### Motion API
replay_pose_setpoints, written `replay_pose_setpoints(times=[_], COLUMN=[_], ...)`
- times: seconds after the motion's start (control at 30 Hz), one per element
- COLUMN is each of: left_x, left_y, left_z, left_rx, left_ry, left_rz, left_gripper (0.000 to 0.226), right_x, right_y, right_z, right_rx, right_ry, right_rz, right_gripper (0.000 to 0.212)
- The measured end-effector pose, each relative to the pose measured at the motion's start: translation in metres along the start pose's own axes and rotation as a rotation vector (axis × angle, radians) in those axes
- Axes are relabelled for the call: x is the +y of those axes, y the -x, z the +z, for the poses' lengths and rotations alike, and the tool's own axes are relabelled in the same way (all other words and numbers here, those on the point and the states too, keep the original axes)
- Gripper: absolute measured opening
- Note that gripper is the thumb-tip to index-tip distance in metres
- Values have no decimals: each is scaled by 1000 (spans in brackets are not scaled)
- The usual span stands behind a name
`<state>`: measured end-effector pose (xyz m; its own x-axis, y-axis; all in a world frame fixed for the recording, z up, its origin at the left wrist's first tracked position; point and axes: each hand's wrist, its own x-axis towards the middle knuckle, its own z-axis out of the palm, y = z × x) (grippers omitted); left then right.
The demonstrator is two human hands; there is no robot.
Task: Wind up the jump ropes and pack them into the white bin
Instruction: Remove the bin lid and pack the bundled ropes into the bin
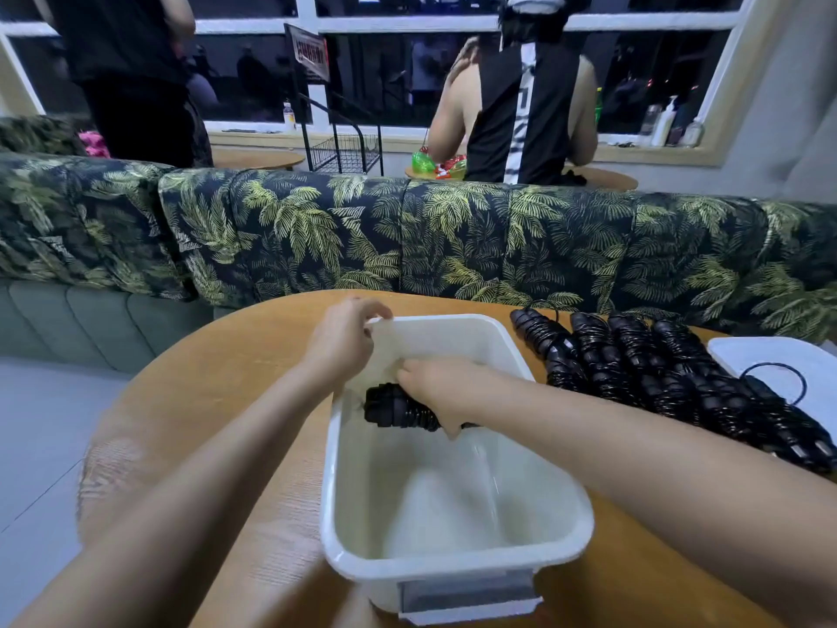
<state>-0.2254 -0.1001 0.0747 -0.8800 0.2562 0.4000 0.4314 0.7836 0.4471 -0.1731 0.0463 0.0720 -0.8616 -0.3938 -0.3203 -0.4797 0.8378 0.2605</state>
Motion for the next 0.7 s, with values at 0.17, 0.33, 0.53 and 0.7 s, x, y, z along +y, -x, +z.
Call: replay_pose_setpoints(times=[0.17, 0.33, 0.53, 0.7], left_x=[5, 12, 14, 14], left_y=[6, 5, 6, 2], left_z=[1, 2, 4, 7], left_rx=[7, -87, -86, -71], left_ry=[-12, -112, -110, -81], left_rz=[-24, -15, -31, -45], left_gripper=[27, 31, 31, 26], right_x=[-8, -7, -5, 56], right_y=[-11, -8, -4, 54], right_z=[14, 19, 9, -4], right_rx=[38, 164, 70, 576], right_ry=[238, 245, 228, -557], right_rz=[16, 28, 18, 112], right_gripper=[91, 61, 57, 32])
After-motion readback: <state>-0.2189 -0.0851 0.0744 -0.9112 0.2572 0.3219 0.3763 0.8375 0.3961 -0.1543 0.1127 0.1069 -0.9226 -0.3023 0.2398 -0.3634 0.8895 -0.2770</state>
